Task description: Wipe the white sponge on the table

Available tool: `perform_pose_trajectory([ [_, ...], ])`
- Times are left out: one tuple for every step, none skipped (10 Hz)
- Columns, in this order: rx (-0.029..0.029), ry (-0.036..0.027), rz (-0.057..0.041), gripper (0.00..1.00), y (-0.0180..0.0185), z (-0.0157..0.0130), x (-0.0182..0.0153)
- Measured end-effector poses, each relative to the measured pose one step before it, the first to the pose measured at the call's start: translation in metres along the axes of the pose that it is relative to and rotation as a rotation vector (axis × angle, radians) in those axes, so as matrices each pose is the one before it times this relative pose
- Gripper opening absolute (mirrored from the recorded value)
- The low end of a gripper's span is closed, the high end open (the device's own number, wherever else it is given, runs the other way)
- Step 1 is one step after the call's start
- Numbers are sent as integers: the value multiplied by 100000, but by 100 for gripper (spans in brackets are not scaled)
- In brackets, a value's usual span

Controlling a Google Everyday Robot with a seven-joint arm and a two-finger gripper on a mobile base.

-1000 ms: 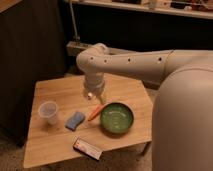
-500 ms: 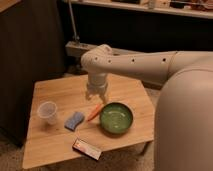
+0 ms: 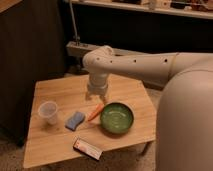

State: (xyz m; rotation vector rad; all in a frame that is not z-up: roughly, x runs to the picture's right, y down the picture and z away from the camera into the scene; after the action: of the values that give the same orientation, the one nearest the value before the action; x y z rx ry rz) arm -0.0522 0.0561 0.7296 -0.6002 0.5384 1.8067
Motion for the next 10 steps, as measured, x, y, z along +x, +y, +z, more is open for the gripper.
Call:
perform_pose_trajectory([
  [-2241,408,-2677,65,395,423,260],
  [-2152,937,-2856,65,492,415,333],
  [-1036,899,-2286,65,461,578,221],
  [-747,642,-1769,65,518,401,205],
  [382,-169,-1121,65,547,551,14],
  [862,-339,-133,65,476,943,-131],
  [346,36,9,65,419,885,-10],
  [128,75,188,65,260,1000,-33],
  [211,-378,551,65,76,891,-314],
  [-85,-21,-534,65,665,658,96],
])
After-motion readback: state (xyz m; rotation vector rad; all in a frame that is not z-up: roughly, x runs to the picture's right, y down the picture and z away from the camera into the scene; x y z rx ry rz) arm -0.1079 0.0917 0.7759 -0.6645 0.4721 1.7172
